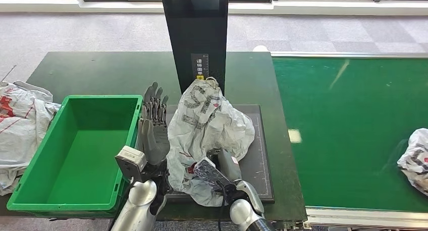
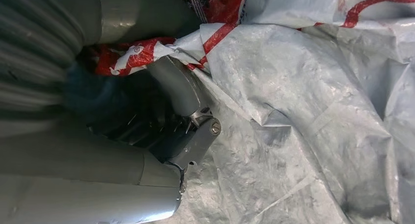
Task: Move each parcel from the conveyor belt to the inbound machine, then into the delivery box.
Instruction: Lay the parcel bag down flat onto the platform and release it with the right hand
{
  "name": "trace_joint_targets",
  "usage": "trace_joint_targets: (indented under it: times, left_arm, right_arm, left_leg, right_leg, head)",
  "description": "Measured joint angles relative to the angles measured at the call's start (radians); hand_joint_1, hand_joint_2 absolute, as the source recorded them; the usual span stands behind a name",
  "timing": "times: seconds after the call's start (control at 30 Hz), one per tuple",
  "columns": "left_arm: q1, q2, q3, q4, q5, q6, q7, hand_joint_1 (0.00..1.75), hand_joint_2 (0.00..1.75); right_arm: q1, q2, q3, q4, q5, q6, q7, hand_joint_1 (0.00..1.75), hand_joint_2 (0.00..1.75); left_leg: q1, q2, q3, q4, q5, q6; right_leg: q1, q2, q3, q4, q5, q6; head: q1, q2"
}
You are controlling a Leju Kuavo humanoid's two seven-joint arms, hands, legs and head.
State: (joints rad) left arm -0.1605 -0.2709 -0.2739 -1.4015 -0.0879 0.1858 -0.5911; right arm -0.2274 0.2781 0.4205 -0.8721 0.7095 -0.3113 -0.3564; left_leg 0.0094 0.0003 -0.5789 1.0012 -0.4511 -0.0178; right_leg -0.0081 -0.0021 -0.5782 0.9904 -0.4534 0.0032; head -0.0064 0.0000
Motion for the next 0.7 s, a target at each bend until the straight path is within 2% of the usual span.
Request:
trace_joint_targets:
  times: [0.13,0.33,0.43,0.57,0.67,0.7]
  left_arm:
    - [0.021,0.002,0.000,-0.026,0.016,0.035,-0.055,0.00,0.00]
    - [0.050,0.007,0.001,-0.074,0.012,0.047,-0.076,0.00,0.00]
    - [0.054,0.008,0.001,-0.087,0.009,0.050,-0.076,0.00,0.00]
    - [0.056,0.008,0.001,-0.097,0.007,0.051,-0.076,0.00,0.00]
    - [0.056,0.008,0.001,-0.101,0.004,0.052,-0.076,0.00,0.00]
    - [0.056,0.008,0.001,-0.102,0.003,0.053,-0.076,0.00,0.00]
  right_arm:
    - [0.026,-0.005,-0.031,-0.049,0.008,0.017,-0.006,0.00,1.75]
    - [0.102,-0.017,-0.084,-0.225,-0.059,-0.054,-0.162,0.00,1.75]
    - [0.134,-0.022,-0.098,-0.319,-0.073,-0.058,-0.176,0.00,1.75]
    - [0.160,-0.026,-0.107,-0.386,-0.077,-0.057,-0.177,0.00,0.00]
    - [0.178,-0.027,-0.113,-0.427,-0.112,-0.092,-0.215,0.00,0.00]
    - [0.187,-0.028,-0.116,-0.449,-0.137,-0.113,-0.240,0.00,0.44]
  left_leg:
    - [0.000,0.000,0.000,0.000,0.000,0.000]
    - [0.000,0.000,-0.002,0.000,0.000,0.000]
    - [0.000,0.000,-0.002,0.000,0.000,0.000]
    - [0.000,0.000,-0.002,0.000,0.000,0.000]
    - [0.000,0.000,-0.002,0.000,0.000,0.000]
    - [0.000,0.000,-0.002,0.000,0.000,0.000]
  right_leg:
    - [0.000,0.000,0.000,0.000,0.000,0.000]
    - [0.000,0.000,-0.001,0.000,0.000,0.000]
    - [0.000,0.001,-0.002,0.000,0.000,0.000]
    - [0.000,0.001,-0.002,0.000,0.000,0.000]
    - [0.000,0.001,-0.002,0.000,0.000,0.000]
    - [0.000,0.000,-0.002,0.000,0.000,0.000]
  head:
    - [0.000,0.000]
    - [0.000,0.000]
    - [0.000,0.000]
    - [0.000,0.000]
    - [0.000,0.000]
    - [0.000,0.000]
